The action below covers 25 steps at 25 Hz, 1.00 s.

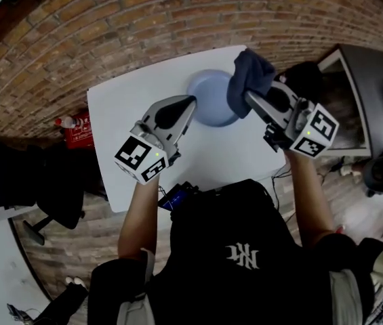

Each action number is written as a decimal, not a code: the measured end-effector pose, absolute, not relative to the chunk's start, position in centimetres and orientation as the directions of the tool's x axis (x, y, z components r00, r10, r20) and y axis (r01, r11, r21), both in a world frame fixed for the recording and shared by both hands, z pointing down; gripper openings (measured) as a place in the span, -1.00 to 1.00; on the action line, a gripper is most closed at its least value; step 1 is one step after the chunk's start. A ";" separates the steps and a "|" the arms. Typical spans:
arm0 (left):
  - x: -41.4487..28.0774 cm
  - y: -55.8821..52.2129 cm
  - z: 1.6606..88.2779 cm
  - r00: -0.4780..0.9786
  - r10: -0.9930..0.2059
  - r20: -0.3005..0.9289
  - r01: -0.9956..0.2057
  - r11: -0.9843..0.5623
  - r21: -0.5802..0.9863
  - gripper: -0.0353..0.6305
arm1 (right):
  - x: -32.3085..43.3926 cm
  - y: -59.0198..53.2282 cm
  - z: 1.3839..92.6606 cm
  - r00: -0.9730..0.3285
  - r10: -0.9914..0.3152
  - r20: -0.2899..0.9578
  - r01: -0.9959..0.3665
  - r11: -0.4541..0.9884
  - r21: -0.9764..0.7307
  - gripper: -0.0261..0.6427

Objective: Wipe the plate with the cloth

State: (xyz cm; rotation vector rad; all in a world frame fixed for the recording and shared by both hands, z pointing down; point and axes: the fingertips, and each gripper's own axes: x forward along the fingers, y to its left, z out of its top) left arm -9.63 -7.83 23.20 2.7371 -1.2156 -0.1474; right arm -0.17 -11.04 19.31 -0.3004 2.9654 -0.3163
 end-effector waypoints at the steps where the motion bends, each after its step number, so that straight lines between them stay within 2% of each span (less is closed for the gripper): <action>1: -9.4 -7.4 22.6 0.669 -0.742 -0.036 -0.729 -0.665 0.163 -0.89 | 0.2 -10.5 19.0 -0.969 -0.207 -0.136 -0.176 0.962 -0.211 -0.68; 8: -6.2 -2.7 20.7 0.665 -0.746 -0.035 -0.741 -0.665 0.093 -0.89 | 5.9 -6.6 17.6 -0.948 -0.204 -0.243 -0.139 0.956 -0.260 -0.68; 16: 0.4 5.5 20.0 0.629 -0.777 -0.035 -0.773 -0.629 0.082 -0.89 | 14.9 1.8 20.1 -0.967 -0.155 -0.203 -0.093 0.954 -0.286 -0.68; 25: 7.4 17.0 23.1 0.598 -0.802 0.002 -0.785 -0.585 0.201 -0.89 | 21.9 12.8 22.0 -0.980 -0.110 -0.165 -0.067 0.967 -0.248 -0.68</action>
